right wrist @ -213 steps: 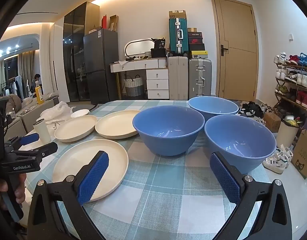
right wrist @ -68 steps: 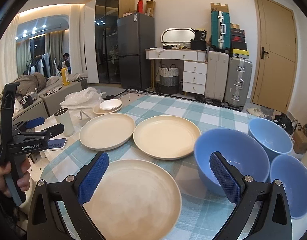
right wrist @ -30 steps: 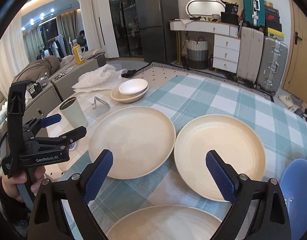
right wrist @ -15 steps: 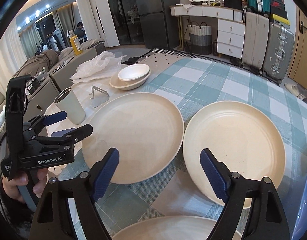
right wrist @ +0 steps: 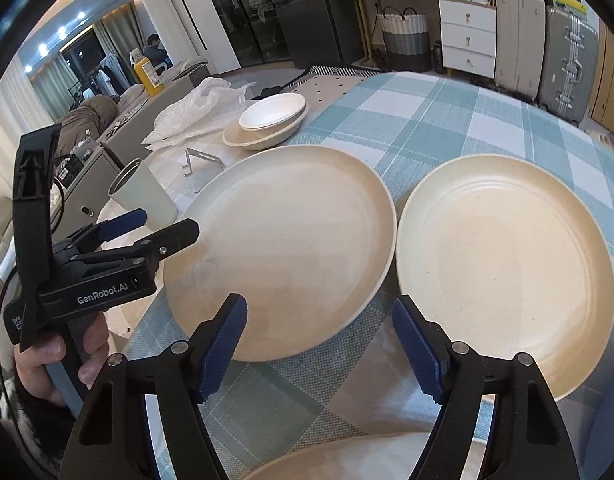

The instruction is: Organize plates and bowls

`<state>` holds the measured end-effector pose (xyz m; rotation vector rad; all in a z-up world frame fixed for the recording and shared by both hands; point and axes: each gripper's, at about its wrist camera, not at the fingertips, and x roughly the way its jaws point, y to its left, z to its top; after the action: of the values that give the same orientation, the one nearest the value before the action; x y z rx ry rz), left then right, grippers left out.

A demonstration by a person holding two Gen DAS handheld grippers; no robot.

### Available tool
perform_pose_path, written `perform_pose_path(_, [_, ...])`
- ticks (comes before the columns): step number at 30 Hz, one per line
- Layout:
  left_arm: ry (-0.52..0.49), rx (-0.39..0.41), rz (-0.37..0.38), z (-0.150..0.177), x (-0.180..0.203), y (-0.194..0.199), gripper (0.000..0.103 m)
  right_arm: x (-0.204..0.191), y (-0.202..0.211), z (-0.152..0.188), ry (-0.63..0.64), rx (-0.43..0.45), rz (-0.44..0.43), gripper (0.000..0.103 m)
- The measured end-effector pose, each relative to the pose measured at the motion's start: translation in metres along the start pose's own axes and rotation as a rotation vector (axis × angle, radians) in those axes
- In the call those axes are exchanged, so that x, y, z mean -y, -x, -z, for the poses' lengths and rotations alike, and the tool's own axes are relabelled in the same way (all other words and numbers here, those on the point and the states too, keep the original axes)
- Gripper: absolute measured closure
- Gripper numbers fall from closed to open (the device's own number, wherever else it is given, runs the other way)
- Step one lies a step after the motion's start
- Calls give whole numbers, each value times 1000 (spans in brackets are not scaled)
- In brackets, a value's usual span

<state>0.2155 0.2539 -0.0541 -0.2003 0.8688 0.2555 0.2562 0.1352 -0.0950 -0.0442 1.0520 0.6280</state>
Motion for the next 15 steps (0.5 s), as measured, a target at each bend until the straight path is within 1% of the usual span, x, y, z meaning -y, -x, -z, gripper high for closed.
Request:
perform_pose_path(2, [1, -5, -5, -1, -1, -5, 8, 0, -2, 0, -3, -4, 5, 26])
perform_pose_path(4, [-3, -14, -7, -1, -2, -9, 10, 1, -5, -1, -11, -13, 8, 30])
perform_pose_path(8, [-8, -30, -7, -2, -4, -16, 14, 3, -15, -4, -28, -37, 14, 35])
perform_pose_path(9, [-6, -30, -12, -1, -6, -16, 17, 2, -15, -4, -22, -36, 20, 38])
perform_pose_path(11, [0, -38, -12, -1, -8, -19, 24, 0, -18, -4, -10, -42, 28, 38])
perform_pose_path(13, [4, -48, -10, 0, -9, -20, 35, 0, -20, -5, -11, -47, 34, 42])
perform_pose_path(15, [5, -55, -3, 1, -10, -21, 38, 0, -21, -5, -12, -48, 52, 45])
